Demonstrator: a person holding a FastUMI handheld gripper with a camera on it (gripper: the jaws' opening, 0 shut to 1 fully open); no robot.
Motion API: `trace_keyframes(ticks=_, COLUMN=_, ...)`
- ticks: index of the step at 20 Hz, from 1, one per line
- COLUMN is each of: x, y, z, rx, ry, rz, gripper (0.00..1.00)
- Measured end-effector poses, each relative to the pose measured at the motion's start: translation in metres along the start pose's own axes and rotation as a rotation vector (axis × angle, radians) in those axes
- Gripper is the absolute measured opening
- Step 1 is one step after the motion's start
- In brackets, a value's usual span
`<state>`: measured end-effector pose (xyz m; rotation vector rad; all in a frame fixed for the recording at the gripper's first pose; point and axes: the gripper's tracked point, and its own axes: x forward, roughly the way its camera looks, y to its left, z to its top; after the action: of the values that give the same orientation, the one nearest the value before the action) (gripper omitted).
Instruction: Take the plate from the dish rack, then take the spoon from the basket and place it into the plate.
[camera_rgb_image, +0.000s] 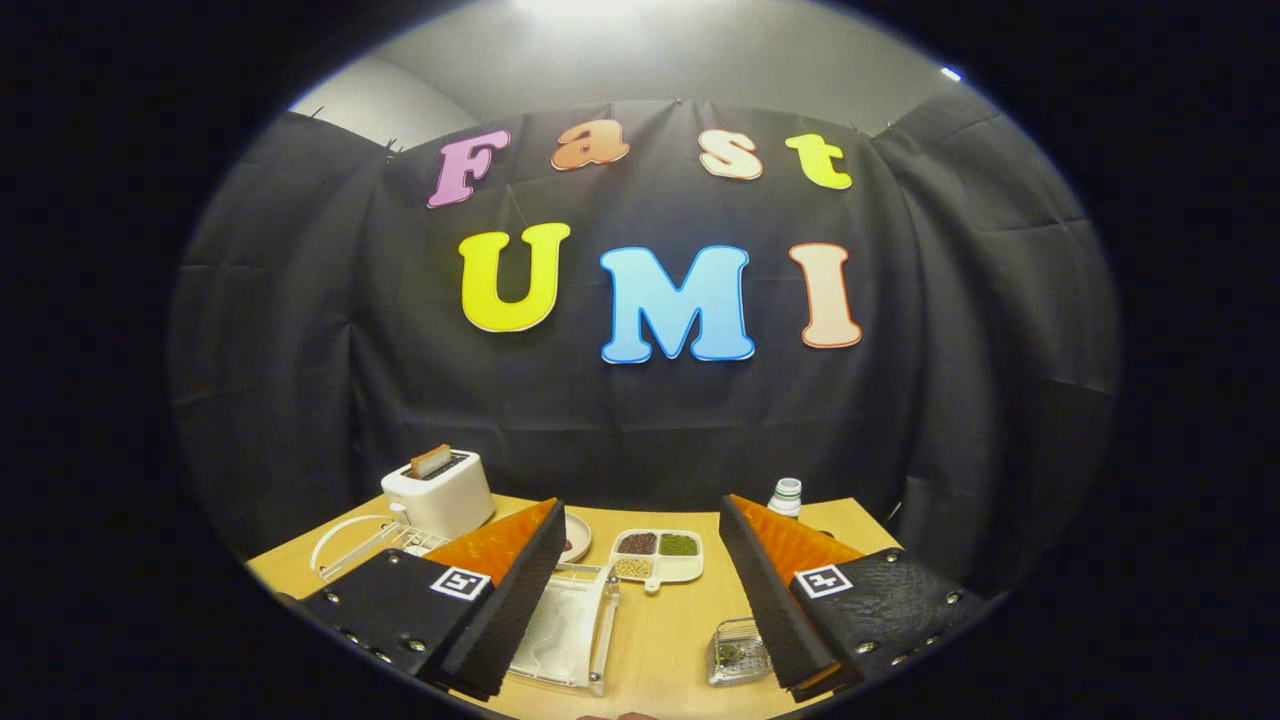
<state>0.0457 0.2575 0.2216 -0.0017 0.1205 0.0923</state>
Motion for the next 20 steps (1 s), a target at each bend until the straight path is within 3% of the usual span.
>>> trace_keyframes(ticks=8, x=0.025, y=0.041, z=-0.014, rx=0.072, ry=0.192, rz=0.010, gripper=0.95)
trace_keyframes(ticks=13, x=0.034, y=0.068, z=-0.045, rx=0.134, ry=0.428, rz=0.020, gripper=0.95)
trace_keyframes(ticks=20, x=0.051, y=0.091, z=-0.068, rx=0.118, ry=0.589, rz=-0.006, gripper=0.95)
